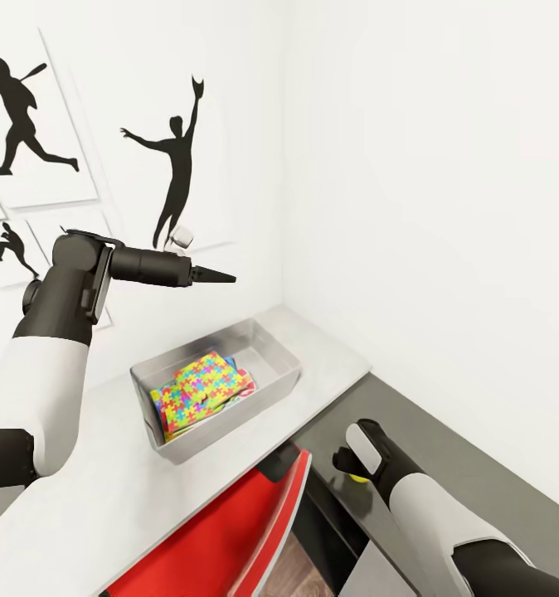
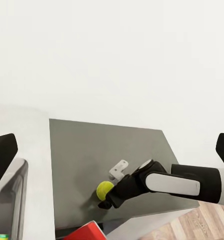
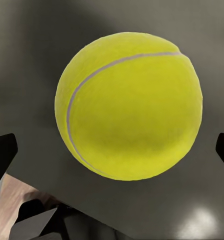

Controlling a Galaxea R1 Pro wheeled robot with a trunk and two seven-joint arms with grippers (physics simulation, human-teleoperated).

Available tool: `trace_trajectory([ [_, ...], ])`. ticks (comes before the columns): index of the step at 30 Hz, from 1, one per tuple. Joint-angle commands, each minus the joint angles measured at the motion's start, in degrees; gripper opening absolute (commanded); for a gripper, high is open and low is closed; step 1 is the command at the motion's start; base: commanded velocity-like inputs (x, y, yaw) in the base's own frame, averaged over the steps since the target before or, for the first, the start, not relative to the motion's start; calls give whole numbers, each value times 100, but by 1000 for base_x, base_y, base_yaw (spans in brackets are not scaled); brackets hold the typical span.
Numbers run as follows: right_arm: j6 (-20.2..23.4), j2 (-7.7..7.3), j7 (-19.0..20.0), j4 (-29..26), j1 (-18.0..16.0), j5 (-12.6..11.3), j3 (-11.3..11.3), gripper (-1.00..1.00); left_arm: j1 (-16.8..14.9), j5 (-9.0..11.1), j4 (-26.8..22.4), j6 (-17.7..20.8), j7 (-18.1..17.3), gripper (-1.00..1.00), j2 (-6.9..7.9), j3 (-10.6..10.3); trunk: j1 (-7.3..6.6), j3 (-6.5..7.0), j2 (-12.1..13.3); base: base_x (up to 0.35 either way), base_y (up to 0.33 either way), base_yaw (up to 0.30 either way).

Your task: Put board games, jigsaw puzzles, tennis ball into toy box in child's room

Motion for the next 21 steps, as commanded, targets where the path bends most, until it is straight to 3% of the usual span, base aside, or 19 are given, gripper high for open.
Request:
trace_trajectory([
  [1,16,-6,-53,-9,-4,-61,41,100,-6,-57,-5,60,-54,100,2,-4,2,-18,-9,0,0,0],
  [21,-222,-21,-53,-50,-19,-53,36,100,-6,-57,-5,60,-54,100,2,-4,2,-54,-9,0,0,0],
])
